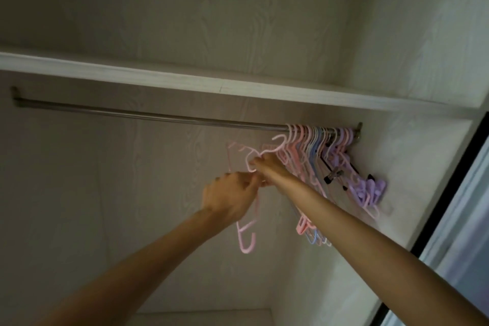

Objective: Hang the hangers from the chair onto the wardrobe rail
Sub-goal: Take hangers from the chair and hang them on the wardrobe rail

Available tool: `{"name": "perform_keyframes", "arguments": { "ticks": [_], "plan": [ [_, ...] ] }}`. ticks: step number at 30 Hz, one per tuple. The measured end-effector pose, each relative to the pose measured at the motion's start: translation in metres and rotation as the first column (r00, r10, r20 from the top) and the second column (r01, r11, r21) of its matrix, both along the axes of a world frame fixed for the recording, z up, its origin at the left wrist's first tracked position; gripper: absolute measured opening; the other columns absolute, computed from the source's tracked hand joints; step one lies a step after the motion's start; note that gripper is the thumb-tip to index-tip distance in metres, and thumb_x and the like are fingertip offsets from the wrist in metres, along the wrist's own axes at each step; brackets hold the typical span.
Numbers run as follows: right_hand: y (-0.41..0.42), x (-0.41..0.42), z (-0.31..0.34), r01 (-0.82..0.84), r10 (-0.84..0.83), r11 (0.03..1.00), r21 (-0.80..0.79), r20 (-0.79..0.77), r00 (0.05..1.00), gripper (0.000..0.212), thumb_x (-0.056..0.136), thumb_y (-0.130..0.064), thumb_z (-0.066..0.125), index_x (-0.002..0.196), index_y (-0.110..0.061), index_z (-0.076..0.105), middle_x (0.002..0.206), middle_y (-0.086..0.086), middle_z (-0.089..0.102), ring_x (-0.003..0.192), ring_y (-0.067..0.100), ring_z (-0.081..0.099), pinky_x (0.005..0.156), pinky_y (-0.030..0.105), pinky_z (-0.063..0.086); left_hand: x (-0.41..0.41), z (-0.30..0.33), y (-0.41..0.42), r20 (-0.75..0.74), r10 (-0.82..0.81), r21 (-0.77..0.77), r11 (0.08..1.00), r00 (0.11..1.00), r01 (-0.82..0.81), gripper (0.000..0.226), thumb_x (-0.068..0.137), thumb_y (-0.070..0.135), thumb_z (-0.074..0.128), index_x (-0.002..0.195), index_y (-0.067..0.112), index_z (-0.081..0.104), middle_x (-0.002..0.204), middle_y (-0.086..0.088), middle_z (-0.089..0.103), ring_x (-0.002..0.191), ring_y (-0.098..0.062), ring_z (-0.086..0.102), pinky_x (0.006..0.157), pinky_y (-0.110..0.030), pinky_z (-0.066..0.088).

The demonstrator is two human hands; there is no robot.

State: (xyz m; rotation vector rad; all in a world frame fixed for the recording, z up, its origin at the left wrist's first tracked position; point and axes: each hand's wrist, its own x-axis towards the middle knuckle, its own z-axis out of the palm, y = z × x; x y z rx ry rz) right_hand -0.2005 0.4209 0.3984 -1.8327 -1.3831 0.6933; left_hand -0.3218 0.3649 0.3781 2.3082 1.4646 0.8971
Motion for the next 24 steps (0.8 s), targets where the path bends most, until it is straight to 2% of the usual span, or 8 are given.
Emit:
{"name": "perform_keyframes", "arguments": {
  "ticks": [1,3,6,8,10,16,21,24],
  "plan": [
    [0.002,0.003,0.001,0.007,-0.007,1.0,0.001,0.041,0.999,0.025,0.096,-0.017,0.04,0.103,-0.001,0.057,0.074,0.01,0.065,0.059,0.018,0.063,0.049,0.024,0.052,-0.004,0.008,0.005,0.071,0.051,0.062,0.997,0.996,-0.056,0.045,0.096,0.05,0.029,0.104,0.027,0.067,0.095,0.001,0.07,0.074,-0.017,0.06,0.067,-0.023,0.047],
    [0.01,0.012,0.004,-0.022,0.022,1.0,-0.001,0.184,0.983,0.028,0.096,-0.016,0.037,0.094,0.001,0.059,0.071,0.012,0.071,0.063,0.025,0.069,0.064,0.035,0.059,-0.014,0.02,0.032,0.132,0.155,0.222,0.958,0.979,-0.181,0.034,0.094,0.042,0.038,0.112,0.027,0.062,0.111,0.001,0.064,0.088,-0.018,0.059,0.074,-0.027,0.047],
    [0.014,0.019,0.008,-0.061,0.083,0.996,-0.065,0.421,0.903,0.024,0.093,-0.009,0.043,0.076,-0.001,0.059,0.075,0.014,0.073,0.074,0.027,0.071,0.084,0.039,0.056,-0.029,0.028,0.085,-0.171,0.254,0.27,0.941,0.952,-0.203,0.06,0.09,0.027,0.051,0.145,0.024,0.028,0.153,-0.001,0.026,0.139,-0.022,0.03,0.11,-0.04,0.032],
    [0.02,0.019,0.013,-0.02,0.062,0.997,-0.078,0.584,0.809,0.019,0.091,-0.006,0.046,0.087,0.0,0.064,0.085,0.013,0.074,0.084,0.025,0.071,0.084,0.031,0.053,-0.035,0.029,0.114,-0.31,0.271,0.242,0.949,0.911,-0.2,0.079,0.088,0.022,0.053,0.151,0.025,0.005,0.16,0.003,0.0,0.148,-0.019,0.003,0.119,-0.041,0.013],
    [0.031,0.016,0.016,0.031,0.008,0.999,-0.044,0.695,0.719,0.019,0.09,-0.003,0.049,0.102,-0.001,0.063,0.098,0.012,0.072,0.095,0.025,0.068,0.076,0.028,0.048,-0.038,0.025,0.133,-0.371,0.275,0.232,0.952,0.887,-0.198,0.085,0.088,0.022,0.052,0.151,0.025,-0.005,0.159,0.005,-0.01,0.148,-0.017,-0.008,0.12,-0.04,0.004],
    [0.064,0.012,-0.002,0.071,-0.09,0.996,0.06,0.815,0.573,0.027,0.093,-0.007,0.047,0.119,-0.003,0.054,0.12,0.012,0.062,0.111,0.027,0.059,0.088,0.031,0.046,-0.033,0.019,0.148,-0.323,0.315,0.22,0.942,0.892,-0.253,0.083,0.086,0.026,0.053,0.152,0.027,0.003,0.16,0.005,0.003,0.148,-0.018,0.0,0.119,-0.039,0.012],
    [0.074,0.016,-0.008,0.068,-0.074,0.997,0.042,0.813,0.578,0.026,0.095,-0.013,0.044,0.117,-0.004,0.054,0.119,0.014,0.062,0.109,0.028,0.059,0.087,0.032,0.044,-0.03,0.016,0.144,-0.303,0.346,0.271,0.925,0.888,-0.267,0.087,0.082,0.035,0.06,0.151,0.028,0.008,0.158,0.004,0.011,0.148,-0.019,0.005,0.116,-0.038,0.02],
    [0.07,0.024,-0.008,0.027,-0.094,0.995,0.1,0.759,0.644,0.04,0.099,-0.026,0.039,0.131,-0.003,0.041,0.126,0.016,0.056,0.114,0.031,0.056,0.089,0.035,0.044,-0.031,0.018,0.145,-0.314,0.348,0.271,0.925,0.883,-0.268,0.088,0.081,0.037,0.062,0.151,0.028,0.008,0.158,0.004,0.011,0.148,-0.019,0.005,0.115,-0.038,0.021]
  ]
}}
